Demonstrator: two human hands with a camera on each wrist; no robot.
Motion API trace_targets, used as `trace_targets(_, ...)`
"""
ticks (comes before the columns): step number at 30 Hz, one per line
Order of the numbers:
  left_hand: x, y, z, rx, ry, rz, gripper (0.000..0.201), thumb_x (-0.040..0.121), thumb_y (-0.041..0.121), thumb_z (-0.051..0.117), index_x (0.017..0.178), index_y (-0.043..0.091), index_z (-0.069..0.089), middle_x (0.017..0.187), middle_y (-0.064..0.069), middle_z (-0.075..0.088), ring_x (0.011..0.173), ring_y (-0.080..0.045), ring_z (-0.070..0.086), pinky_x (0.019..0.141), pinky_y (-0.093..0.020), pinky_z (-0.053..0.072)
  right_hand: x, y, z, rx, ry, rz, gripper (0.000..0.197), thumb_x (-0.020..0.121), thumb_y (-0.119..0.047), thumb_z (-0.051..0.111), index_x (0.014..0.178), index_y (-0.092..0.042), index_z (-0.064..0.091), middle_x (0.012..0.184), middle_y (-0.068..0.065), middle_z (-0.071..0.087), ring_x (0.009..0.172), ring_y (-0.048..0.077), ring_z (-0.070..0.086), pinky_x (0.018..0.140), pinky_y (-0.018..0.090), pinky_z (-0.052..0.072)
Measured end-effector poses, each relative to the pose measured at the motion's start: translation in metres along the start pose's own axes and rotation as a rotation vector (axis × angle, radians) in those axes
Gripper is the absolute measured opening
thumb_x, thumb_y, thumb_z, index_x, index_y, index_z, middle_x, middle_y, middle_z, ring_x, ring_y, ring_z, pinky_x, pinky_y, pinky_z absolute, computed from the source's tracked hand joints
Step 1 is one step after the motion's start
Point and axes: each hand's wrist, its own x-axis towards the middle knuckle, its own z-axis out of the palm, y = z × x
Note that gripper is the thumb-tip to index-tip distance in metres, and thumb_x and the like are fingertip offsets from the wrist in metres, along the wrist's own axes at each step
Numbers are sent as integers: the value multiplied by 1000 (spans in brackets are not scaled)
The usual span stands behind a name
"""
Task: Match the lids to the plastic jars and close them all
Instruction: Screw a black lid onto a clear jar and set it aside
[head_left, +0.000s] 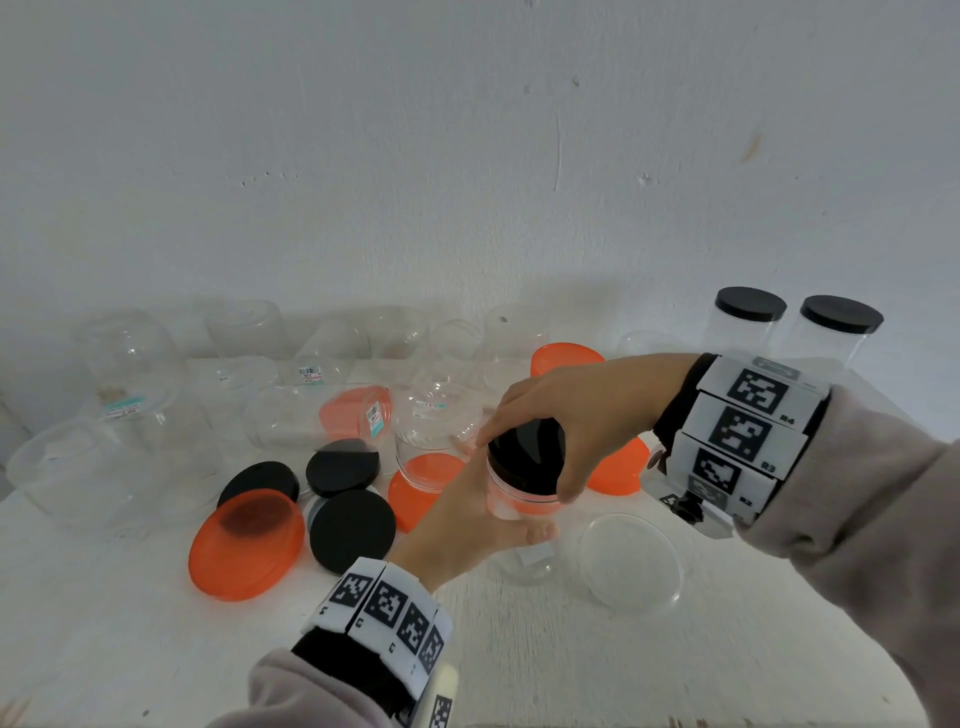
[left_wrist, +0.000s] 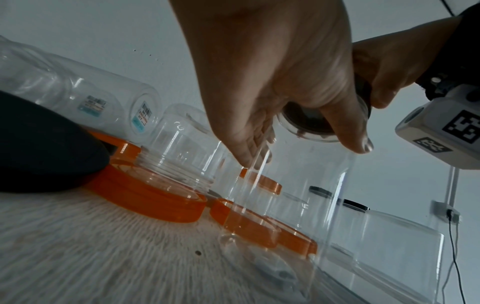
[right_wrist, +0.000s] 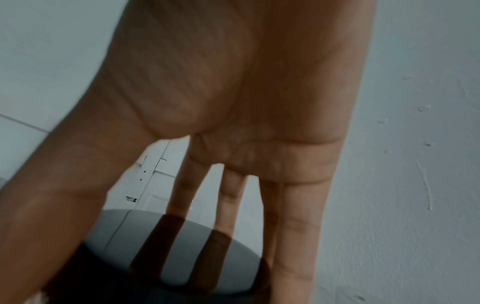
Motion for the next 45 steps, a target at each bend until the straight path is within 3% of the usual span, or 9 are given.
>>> trace_targets(7, 1, -1, -1, 10, 5, -2, 74, 72, 20, 84, 123, 47, 37, 109, 46, 52, 106, 24, 47, 78, 4, 37, -1, -2, -1, -33, -38, -43, 80, 72, -18, 78, 139, -44, 43, 135, -14, 41, 125, 13, 40, 99, 38, 44)
trace_targets(13, 1, -2, 0, -6, 12, -3, 77, 71, 20, 85, 122, 51, 36, 114, 43, 52, 109, 20, 48, 79, 2, 39, 6, 0, 1, -51, 33, 47, 75, 72, -46, 78, 137, -45, 41, 118, -16, 44, 109, 7, 40, 84, 27, 42)
trace_targets(16, 2, -3, 1, -5, 24, -3, 77, 70, 21, 86, 123, 50, 37, 115, 39, 54, 109, 18, 50, 78, 1, 40, 9, 0, 5, -47, 64, 125, 74, 66, -64, 73, 131, -43, 45, 116, -14, 47, 107, 13, 52, 86, 34, 51)
trace_targets(21, 1, -1, 1, 14, 28, -5, 80, 70, 28, 85, 122, 57, 33, 116, 45, 50, 109, 25, 44, 77, 5, 36, 12, -7, 12, -68, 126, 256, 73, 62, -80, 62, 114, -29, 53, 91, -9, 53, 83, 21, 66, 70, 38, 58)
trace_targets(23, 0, -1, 2, 14, 25, 4, 79, 70, 27, 85, 121, 56, 34, 116, 45, 50, 110, 24, 45, 78, 4, 37, 11, -8, 9, -71, 107, 267, 78, 62, -79, 64, 121, -29, 52, 95, -11, 53, 87, 17, 62, 68, 33, 54)
trace_targets(27, 0, -2, 2, 34, 37, 9, 76, 69, 20, 86, 115, 54, 36, 108, 48, 51, 103, 26, 47, 74, 4, 38, 6, -8, 0, -91, -72, 223, 94, 67, -54, 78, 144, -44, 25, 122, -10, 40, 112, 16, 47, 84, 34, 47)
trace_targets(33, 0, -3, 2, 36, 37, 17, 75, 70, 20, 85, 115, 54, 36, 107, 50, 50, 102, 27, 47, 73, 5, 38, 8, -7, 2, -110, 4, 164, 87, 67, -48, 81, 140, -41, 34, 88, -17, 37, 99, 14, 46, 61, 23, 36)
trace_targets(39, -1, -1, 3, 44, 38, 2, 73, 70, 24, 85, 115, 55, 37, 109, 47, 51, 105, 24, 47, 75, 5, 37, 7, -4, 3, -100, 60, 131, 82, 63, -54, 80, 135, -42, 41, 86, -20, 36, 98, 14, 48, 69, 27, 43)
trace_targets(45, -3, -2, 5, 49, 79, -7, 73, 69, 27, 86, 116, 56, 37, 113, 41, 53, 107, 21, 48, 78, 3, 38, 7, -3, 6, -106, 136, 63, 74, 62, -59, 79, 127, -40, 49, 80, -24, 42, 90, 8, 48, 60, 20, 35)
